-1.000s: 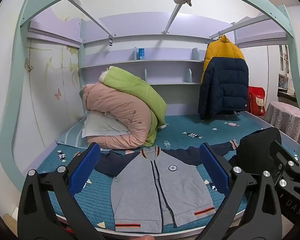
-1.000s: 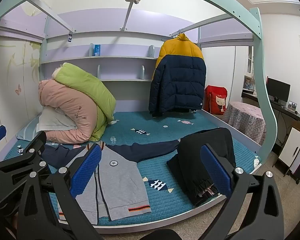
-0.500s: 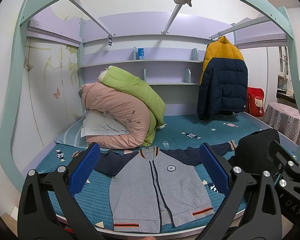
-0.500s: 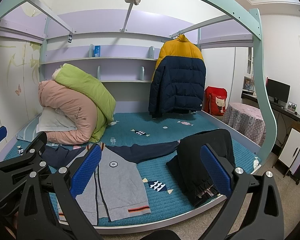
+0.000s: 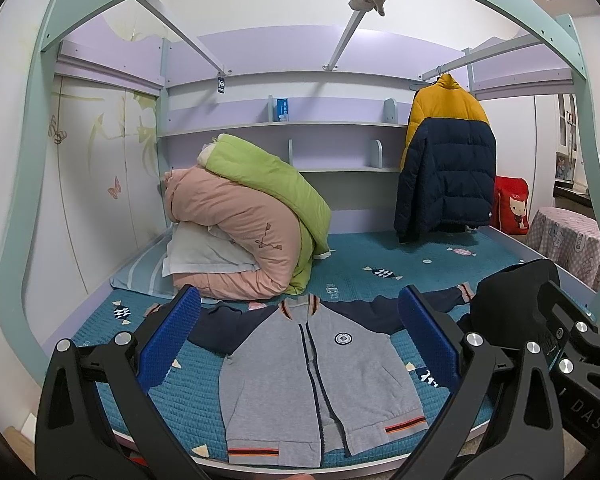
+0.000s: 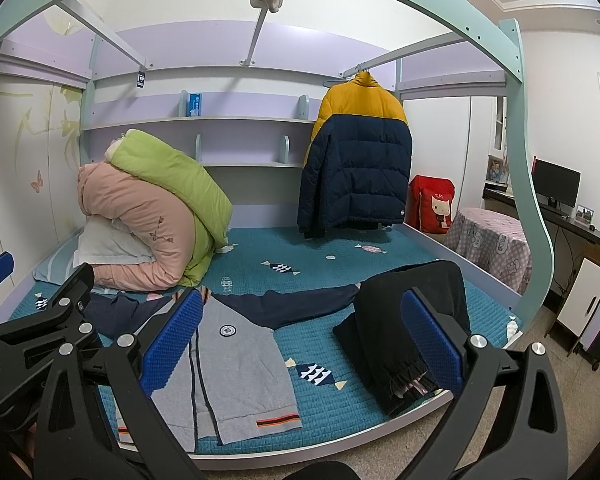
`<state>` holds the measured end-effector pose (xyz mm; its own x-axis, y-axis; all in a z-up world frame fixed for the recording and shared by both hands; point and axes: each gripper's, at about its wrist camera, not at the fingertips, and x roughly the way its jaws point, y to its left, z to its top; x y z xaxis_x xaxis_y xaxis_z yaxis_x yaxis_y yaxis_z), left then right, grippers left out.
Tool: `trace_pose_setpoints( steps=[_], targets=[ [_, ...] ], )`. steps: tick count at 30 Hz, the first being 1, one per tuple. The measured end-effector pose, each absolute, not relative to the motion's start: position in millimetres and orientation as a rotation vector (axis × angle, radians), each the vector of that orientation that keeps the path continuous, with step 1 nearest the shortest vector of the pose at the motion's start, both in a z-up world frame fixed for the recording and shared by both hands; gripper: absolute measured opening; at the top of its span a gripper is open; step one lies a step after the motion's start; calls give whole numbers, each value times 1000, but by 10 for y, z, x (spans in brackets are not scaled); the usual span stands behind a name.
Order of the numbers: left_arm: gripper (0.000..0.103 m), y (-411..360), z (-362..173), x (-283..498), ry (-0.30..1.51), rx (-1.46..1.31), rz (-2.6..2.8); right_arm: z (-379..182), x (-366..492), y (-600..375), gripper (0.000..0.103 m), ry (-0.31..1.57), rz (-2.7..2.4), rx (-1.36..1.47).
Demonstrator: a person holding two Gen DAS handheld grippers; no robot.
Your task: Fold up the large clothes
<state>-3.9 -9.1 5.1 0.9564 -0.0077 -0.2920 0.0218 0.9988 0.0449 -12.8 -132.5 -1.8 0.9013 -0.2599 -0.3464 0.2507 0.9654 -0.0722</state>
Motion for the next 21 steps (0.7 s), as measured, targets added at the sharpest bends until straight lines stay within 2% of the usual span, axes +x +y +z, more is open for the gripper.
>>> trace_pose_setpoints(
  steps=[21],
  targets=[
    [98,-96,63,-46,300,47,-16,16,-99,-1329,96,364,-263,-26]
  ],
)
